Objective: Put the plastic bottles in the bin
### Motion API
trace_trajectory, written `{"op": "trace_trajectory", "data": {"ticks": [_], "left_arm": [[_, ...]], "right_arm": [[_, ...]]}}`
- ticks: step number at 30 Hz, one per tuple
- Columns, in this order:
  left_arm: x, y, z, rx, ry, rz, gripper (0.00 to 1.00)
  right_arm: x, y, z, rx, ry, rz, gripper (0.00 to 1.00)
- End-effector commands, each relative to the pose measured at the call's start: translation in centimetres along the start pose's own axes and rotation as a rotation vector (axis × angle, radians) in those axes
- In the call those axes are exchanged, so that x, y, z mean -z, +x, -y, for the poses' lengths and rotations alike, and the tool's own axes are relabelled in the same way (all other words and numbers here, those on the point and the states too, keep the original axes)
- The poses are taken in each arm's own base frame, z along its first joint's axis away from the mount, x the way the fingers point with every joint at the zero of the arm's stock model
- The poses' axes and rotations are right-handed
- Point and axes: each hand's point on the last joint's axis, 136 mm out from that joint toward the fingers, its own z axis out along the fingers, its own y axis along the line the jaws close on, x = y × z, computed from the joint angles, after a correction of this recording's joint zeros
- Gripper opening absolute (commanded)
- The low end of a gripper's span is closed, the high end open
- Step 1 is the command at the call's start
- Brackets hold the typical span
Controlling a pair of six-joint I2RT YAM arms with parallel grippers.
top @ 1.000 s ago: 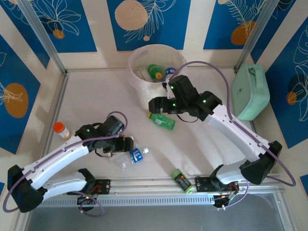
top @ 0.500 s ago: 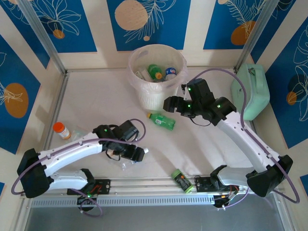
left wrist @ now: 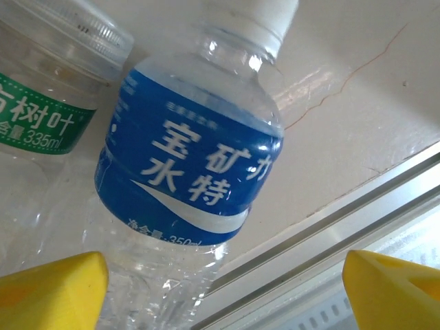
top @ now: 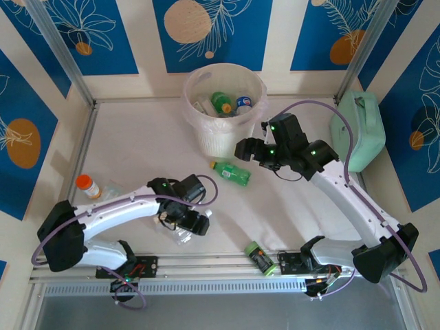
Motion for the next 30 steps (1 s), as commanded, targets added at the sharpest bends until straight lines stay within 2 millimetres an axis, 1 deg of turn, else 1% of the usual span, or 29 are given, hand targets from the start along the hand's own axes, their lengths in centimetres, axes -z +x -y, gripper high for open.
{"op": "trace_trajectory", "data": {"ticks": [1, 8, 14, 21, 26, 30], "left_arm": [[-0.7, 0.0, 0.7, -0.050, 0.002, -0.021, 0.88], [-1.8, -1.1, 1.1, -0.088, -0.040, -0.026, 0.84], [-2.9, -1.6, 1.2, -0.116, -0.112, -0.049, 0.75], [-3.8, -1.7, 1.9, -0.178, -0.149, -0.093, 0.77], [-4.1, -2.1, 2.1, -0.206, -0.166, -0.097, 0.74], [-3.4, -2.9, 2.4, -0.212, -0.171, -0.055, 0.69]], "right_arm": [[0.3, 0.5, 0.1, -0.016, -0.020, -0.013, 0.81], [0.3, 0.8, 0.5, -0.024, -0.013, -0.017, 0.81], [0.7, 0.6, 0.8, -0.033, -0.014, -0.005, 0.81], [1.1, 0.4, 1.0, -0.046, -0.022, 0.002, 0.81], [1.5, 0.2, 1.2, -0.054, -0.027, 0.012, 0.81], [1.9, -0.1, 1.5, -0.066, -0.031, 0.021, 0.81]]}}
